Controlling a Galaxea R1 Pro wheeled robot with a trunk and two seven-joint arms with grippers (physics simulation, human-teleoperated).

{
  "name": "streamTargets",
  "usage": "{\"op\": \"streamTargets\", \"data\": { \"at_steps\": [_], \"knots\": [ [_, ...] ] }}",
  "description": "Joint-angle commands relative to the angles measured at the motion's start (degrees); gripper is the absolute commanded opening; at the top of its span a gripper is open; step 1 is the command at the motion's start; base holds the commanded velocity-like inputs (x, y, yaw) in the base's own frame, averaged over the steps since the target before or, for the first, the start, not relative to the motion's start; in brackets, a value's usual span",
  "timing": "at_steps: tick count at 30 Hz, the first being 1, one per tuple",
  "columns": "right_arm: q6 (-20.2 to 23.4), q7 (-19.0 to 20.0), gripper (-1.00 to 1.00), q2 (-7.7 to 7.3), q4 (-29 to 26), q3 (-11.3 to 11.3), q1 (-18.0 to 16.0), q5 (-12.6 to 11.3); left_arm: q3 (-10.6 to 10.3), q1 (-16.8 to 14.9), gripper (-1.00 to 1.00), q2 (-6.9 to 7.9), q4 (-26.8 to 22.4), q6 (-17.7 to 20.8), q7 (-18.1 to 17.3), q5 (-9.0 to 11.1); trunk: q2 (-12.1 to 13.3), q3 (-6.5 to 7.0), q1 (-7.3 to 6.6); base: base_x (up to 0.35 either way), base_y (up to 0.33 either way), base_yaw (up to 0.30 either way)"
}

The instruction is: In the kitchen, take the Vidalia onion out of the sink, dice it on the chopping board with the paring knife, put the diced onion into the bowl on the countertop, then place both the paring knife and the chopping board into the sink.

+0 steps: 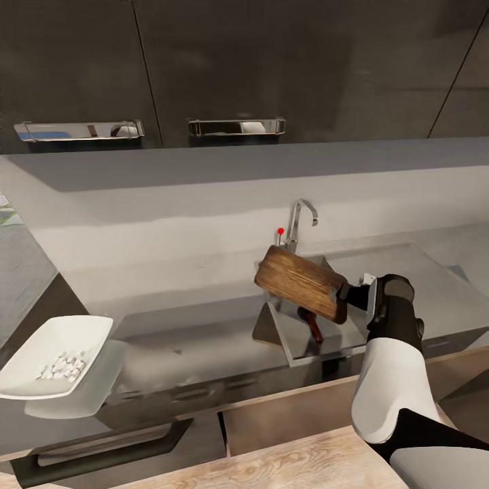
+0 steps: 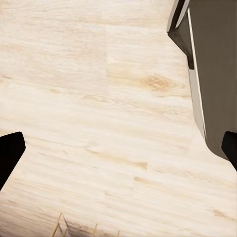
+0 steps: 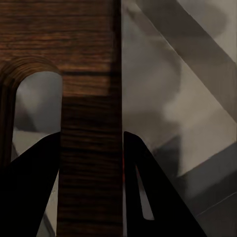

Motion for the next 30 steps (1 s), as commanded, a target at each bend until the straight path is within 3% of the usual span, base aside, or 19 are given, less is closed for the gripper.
{"op": "streamTargets", "data": {
  "at_steps": [1, 5, 8, 18, 30],
  "knots": [
    [0.2, 0.5, -1.00, 0.06, -0.1, -0.2, -0.1, -0.2, -0.4, -0.1, 1.00, 0.05, -0.3, -0.4, 0.3, 0.4, -0.1, -0.11, 0.03, 0.000, 0.000, 0.000],
    [0.2, 0.4, -1.00, 0.06, -0.1, -0.3, -0.1, -4.0, -0.4, -0.1, 1.00, 0.06, -0.3, -0.4, 0.3, 0.4, -0.1, -0.11, 0.03, 0.000, 0.000, -0.007],
    [0.2, 0.0, -1.00, 0.06, -0.1, -0.3, -0.1, -4.7, -0.4, -0.1, 1.00, 0.08, -0.3, -0.4, 0.3, 0.4, -0.1, -0.11, 0.03, 0.000, 0.000, -0.147],
    [0.2, -1.7, -1.00, 0.06, -0.1, -0.3, -0.1, -5.0, -0.4, -0.1, 1.00, 0.09, -0.3, -0.4, 0.3, 0.4, -0.1, -0.11, 0.03, 0.000, 0.000, -0.261],
    [0.2, -1.8, -1.00, 0.06, -0.1, -0.3, -0.1, -5.0, -0.4, -0.1, 1.00, 0.08, -0.3, -0.4, 0.3, 0.4, -0.1, -0.11, 0.03, 0.000, 0.050, -0.078]
  ]
}}
